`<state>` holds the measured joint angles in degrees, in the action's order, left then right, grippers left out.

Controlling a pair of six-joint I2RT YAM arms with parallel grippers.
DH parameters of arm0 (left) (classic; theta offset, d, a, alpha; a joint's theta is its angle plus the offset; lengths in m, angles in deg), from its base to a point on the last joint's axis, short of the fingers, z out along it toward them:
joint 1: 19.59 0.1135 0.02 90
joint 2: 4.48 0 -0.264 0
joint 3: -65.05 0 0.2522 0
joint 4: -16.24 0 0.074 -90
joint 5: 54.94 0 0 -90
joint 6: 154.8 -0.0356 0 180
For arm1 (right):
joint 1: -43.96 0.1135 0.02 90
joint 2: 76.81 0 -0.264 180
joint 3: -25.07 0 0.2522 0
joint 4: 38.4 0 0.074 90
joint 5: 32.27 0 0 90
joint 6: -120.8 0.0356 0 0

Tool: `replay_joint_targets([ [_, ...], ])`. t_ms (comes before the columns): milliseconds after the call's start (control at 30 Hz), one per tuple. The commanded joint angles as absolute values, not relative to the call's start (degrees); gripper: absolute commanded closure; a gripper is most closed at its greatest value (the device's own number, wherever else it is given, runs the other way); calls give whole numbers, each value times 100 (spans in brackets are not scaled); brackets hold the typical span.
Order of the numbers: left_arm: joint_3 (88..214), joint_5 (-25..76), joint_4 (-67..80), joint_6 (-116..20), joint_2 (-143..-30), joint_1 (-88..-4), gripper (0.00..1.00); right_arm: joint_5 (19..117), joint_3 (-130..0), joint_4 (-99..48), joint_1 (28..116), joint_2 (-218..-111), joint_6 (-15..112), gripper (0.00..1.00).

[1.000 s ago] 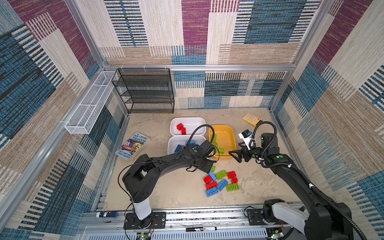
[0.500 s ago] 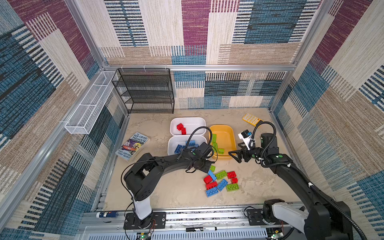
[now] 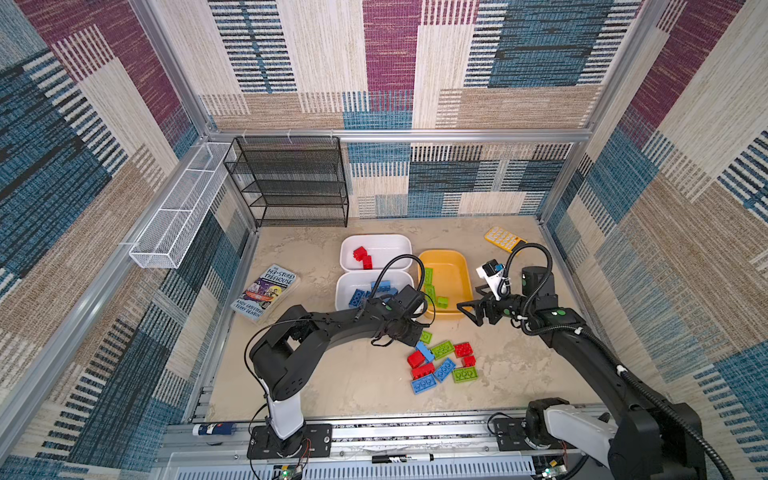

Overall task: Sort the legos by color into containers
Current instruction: 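Grasp the lime-green brick with the left gripper, then lift the lime-green brick, carry it into the yellow tray, release it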

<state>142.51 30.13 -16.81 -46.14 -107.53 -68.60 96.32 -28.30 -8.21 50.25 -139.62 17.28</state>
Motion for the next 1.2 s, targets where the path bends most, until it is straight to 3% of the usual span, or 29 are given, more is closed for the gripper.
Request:
replay_joint_targets([
  [0, 14394, 2985, -1903, -4791, -10522, -6855, 70, 9654, -2824, -904, 5020, -13913, 1717, 1],
  [367, 15743, 2724, -3237, -5417, -10125, -6751, 70, 9406, -2885, -1037, 5020, -13816, 1750, 1],
  [967, 18639, 2744, -2463, -5041, -13047, -6435, 69, 9090, -3016, -1046, 5003, -13683, 1728, 1],
  [1167, 19014, 2724, -2658, -5049, -13404, -6379, 58, 9258, -3114, -927, 4997, -13816, 1568, 1],
])
